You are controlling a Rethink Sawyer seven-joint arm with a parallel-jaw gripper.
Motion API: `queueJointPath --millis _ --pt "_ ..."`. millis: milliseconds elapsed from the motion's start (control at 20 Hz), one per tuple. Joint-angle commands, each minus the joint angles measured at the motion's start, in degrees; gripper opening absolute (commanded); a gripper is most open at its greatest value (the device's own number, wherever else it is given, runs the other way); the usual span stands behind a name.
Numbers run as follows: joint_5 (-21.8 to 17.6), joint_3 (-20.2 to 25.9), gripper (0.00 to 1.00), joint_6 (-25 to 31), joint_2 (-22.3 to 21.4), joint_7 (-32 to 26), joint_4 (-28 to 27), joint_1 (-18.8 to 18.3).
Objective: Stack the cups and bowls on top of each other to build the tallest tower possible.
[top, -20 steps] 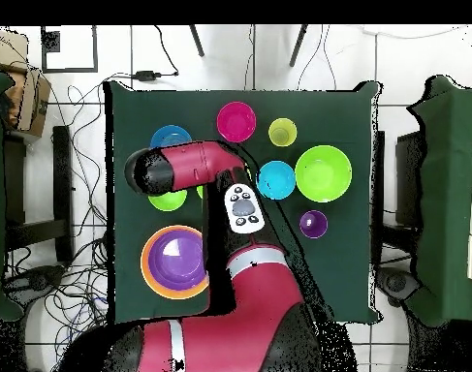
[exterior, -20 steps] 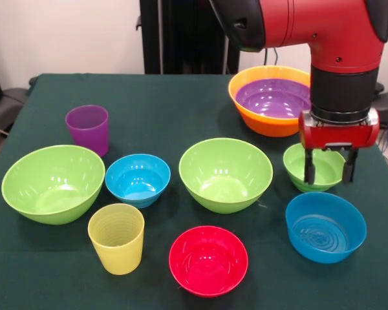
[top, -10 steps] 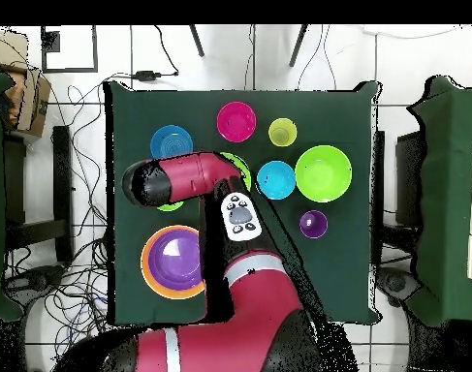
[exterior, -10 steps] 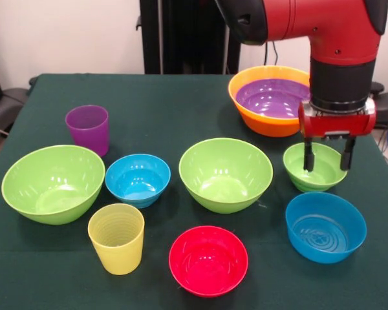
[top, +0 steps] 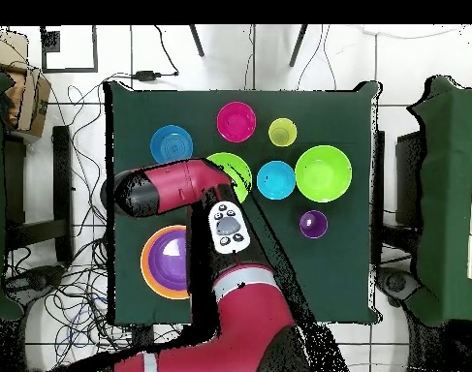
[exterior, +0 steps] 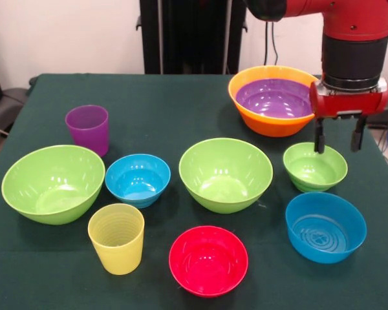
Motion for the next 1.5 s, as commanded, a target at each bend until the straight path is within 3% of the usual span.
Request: queueJointPath --millis 50,450,1500 --pt "-3.63 1.00 1.00 -4.72 2.55 1.77 3.47 1.18" --pt "-3.87 0.79 1.00 -7.20 3.35 1.68 4.46 1.25" --pt "-5.91 0.02 1.00 -19.76 13.35 0.60 1.78 -0.08"
